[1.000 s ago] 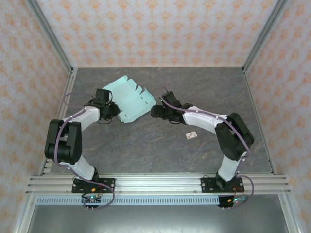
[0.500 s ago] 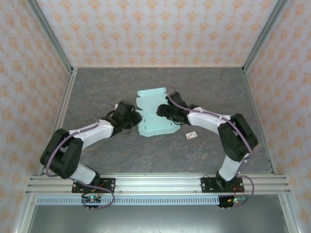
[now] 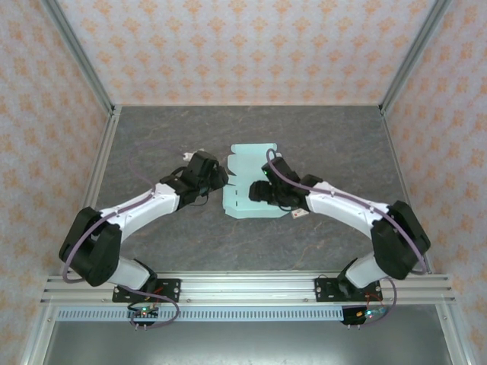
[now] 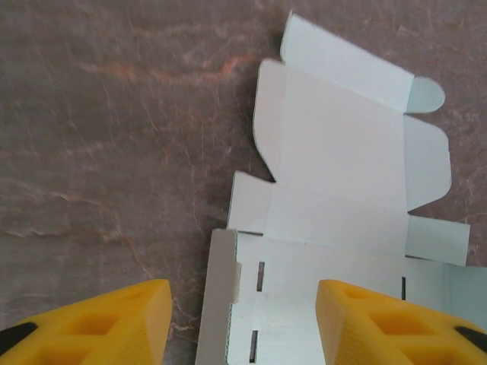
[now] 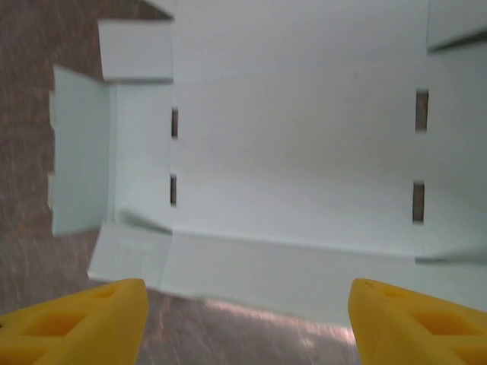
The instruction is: Fold the paper box
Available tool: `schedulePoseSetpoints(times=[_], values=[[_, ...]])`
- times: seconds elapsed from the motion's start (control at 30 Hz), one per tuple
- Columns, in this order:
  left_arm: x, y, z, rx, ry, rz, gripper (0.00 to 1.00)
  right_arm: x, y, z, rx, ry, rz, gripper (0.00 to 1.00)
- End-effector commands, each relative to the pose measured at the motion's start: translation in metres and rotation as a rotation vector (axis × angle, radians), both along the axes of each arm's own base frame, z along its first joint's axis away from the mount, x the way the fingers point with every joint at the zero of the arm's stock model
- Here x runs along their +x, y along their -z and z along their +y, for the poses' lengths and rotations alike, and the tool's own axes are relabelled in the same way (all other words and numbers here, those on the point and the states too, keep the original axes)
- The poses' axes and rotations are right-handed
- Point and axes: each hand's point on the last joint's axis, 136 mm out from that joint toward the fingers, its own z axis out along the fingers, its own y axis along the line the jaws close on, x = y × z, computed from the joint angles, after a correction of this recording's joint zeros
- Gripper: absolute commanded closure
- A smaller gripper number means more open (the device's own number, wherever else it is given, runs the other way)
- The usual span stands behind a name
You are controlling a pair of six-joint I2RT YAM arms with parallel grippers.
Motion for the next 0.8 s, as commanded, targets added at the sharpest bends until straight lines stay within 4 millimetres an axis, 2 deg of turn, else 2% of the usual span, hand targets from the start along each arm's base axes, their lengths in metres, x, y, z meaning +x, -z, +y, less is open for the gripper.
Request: schedulePoseSetpoints(times=[0.0, 0.17, 0.3, 0.43, 0.6, 0.77], values=[[0.005, -0.009, 0.013, 0.178, 0.098, 0.006, 0.41, -0.039, 0.019, -0.019, -0.025, -0.022, 0.124, 0.30], [0.030, 0.007, 0.000, 0.211, 0.207, 0.080, 0.41, -0.060, 0.035, -0.020, -0.024, -0.075, 0.217, 0.32], [0.044, 0.011, -0.006, 0.220, 0.244, 0.106, 0.41, -0.060, 0.046, -0.023, -0.042, -0.094, 0.255, 0.32], [0.041, 0.024, -0.005, 0.235, 0.260, 0.144, 0.41, -0.038, 0.053, -0.031, -0.040, -0.059, 0.257, 0.32], [0.023, 0.046, -0.005, 0.227, 0.300, 0.223, 0.42, -0.002, 0.053, -0.029, -0.007, -0.027, 0.226, 0.33], [-0.003, 0.063, -0.001, 0.195, 0.318, 0.270, 0.48, 0.062, 0.045, -0.026, 0.033, 0.044, 0.164, 0.37]])
